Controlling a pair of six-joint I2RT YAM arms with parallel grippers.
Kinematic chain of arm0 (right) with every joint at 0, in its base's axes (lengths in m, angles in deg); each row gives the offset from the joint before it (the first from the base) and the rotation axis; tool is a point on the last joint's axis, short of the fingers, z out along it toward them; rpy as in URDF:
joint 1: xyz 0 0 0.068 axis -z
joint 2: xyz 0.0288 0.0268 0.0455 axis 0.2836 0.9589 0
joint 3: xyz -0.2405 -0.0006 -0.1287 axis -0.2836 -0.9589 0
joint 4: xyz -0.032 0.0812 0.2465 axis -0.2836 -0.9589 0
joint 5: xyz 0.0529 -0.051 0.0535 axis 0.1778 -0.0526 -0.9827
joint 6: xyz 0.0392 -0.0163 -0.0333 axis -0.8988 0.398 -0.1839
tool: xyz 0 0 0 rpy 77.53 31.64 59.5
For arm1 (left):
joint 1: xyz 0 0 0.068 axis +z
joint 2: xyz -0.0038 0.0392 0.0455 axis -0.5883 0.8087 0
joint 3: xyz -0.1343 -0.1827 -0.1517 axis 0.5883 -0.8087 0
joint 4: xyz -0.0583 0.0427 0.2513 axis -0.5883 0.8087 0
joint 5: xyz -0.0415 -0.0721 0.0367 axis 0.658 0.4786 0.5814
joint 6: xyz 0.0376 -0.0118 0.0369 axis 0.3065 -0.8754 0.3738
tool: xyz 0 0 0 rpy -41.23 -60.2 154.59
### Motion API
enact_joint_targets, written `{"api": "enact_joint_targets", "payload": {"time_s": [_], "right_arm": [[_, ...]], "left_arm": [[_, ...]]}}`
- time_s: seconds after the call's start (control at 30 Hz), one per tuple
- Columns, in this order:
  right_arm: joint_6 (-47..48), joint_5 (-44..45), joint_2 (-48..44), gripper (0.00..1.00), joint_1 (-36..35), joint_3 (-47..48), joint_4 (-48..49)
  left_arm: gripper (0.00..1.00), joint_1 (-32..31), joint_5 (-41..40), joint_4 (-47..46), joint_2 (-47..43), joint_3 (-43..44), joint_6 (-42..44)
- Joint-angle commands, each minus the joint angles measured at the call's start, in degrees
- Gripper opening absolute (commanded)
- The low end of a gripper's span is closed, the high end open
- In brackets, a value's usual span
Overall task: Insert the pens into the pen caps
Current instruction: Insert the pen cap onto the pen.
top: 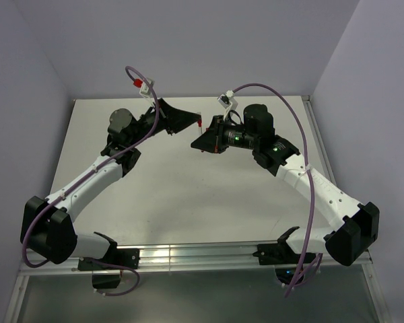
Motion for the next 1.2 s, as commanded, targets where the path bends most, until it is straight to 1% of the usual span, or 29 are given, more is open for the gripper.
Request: {"api": "enact_joint_targets", "payload": {"time_s": [0.0, 0.33, 0.67, 1.0, 1.17], "right_arm": [[0.52, 4.69, -2.22, 0.0, 1.92, 2.57, 9.64], [0.79, 5.04, -2.22, 0.0, 1.92, 2.57, 9.81], [0.35, 4.51, -2.31, 0.0, 2.89, 4.24, 9.64], [0.35, 4.51, -2.22, 0.0, 3.5, 4.41, 9.81], [0.43, 4.6, -2.48, 0.0, 3.77, 4.41, 9.73]], "left_arm": [[0.0, -3.5, 9.69, 4.05, -1.49, -2.0, 1.31], [0.0, -3.77, 9.52, 5.01, -1.58, -2.09, 1.92], [0.0, -4.73, 8.99, 6.42, -1.93, -4.46, 5.79], [0.0, -7.89, 9.61, 8.87, -1.93, -4.11, 7.11], [0.0, -9.56, 8.38, 10.99, -3.42, -6.83, 8.6]]}}
